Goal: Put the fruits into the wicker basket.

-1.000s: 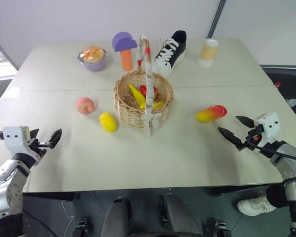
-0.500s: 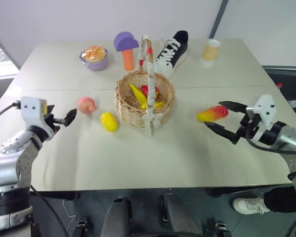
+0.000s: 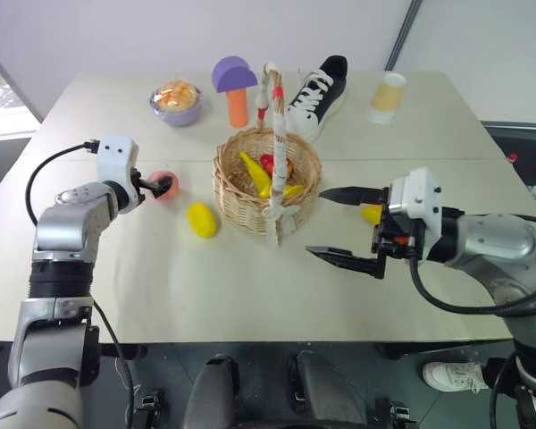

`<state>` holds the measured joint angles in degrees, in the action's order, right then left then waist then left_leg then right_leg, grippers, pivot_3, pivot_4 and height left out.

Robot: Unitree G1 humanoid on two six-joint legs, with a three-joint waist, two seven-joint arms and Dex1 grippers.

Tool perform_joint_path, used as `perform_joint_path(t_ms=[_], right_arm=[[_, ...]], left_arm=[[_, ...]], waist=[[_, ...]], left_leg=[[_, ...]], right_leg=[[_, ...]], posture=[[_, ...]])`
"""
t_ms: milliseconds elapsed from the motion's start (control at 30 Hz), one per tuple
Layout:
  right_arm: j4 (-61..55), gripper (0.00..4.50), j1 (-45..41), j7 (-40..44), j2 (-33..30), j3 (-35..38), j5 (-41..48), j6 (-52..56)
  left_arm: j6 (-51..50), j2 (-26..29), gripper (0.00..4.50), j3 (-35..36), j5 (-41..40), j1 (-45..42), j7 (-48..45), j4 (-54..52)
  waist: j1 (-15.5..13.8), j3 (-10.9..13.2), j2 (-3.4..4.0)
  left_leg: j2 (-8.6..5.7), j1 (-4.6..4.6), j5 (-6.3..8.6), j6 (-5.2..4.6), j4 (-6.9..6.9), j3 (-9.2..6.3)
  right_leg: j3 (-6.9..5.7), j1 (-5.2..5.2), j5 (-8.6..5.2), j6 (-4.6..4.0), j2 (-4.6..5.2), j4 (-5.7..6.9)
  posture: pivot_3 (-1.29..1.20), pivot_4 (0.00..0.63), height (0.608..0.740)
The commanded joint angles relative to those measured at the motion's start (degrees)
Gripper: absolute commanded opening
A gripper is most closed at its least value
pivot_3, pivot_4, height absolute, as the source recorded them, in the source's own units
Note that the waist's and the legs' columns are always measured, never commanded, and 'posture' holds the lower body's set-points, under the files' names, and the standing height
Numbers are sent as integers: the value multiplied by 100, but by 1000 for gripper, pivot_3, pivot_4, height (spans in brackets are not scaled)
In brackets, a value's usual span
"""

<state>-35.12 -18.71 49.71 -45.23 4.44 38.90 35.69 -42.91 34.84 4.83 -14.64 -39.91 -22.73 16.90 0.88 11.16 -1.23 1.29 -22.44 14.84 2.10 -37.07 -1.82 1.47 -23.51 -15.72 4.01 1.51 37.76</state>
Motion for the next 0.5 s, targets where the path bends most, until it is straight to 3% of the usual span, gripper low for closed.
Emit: perform_joint_path(t_ms=[33, 333, 433, 500], right_arm=[[-202, 4494, -64, -45, 104, -52, 103, -69], [-254, 4494, 26, -51, 229, -187, 62, -183], [-252, 4500, 58, -44, 244, -213, 55, -224], [-262, 4500, 89, -42, 250, -237, 43, -253]], left_arm=[[-10, -53, 4500, -103, 172, -215, -66, 302], [223, -181, 4500, -74, 287, -434, -151, 892], [381, -182, 3645, -13, 279, -425, -155, 929], [417, -163, 2612, 4, 288, -401, -138, 912]], waist=[[4, 0, 0], [-15, 1, -1], [-19, 1, -1], [-15, 1, -1]], left_leg=[[1, 0, 0, 0, 0, -2], [0, -3, 0, 0, -2, -2], [-1, -3, 0, 0, -2, -2], [-1, -3, 0, 0, -2, -3]], right_leg=[[-1, 0, 0, 0, -2, 0], [-1, -2, 0, 0, 1, 2], [-1, -2, 0, 0, 3, 2], [-1, -2, 0, 0, 3, 2]], posture=[[0, 150, 740], [0, 150, 740], [0, 150, 740], [0, 150, 740]])
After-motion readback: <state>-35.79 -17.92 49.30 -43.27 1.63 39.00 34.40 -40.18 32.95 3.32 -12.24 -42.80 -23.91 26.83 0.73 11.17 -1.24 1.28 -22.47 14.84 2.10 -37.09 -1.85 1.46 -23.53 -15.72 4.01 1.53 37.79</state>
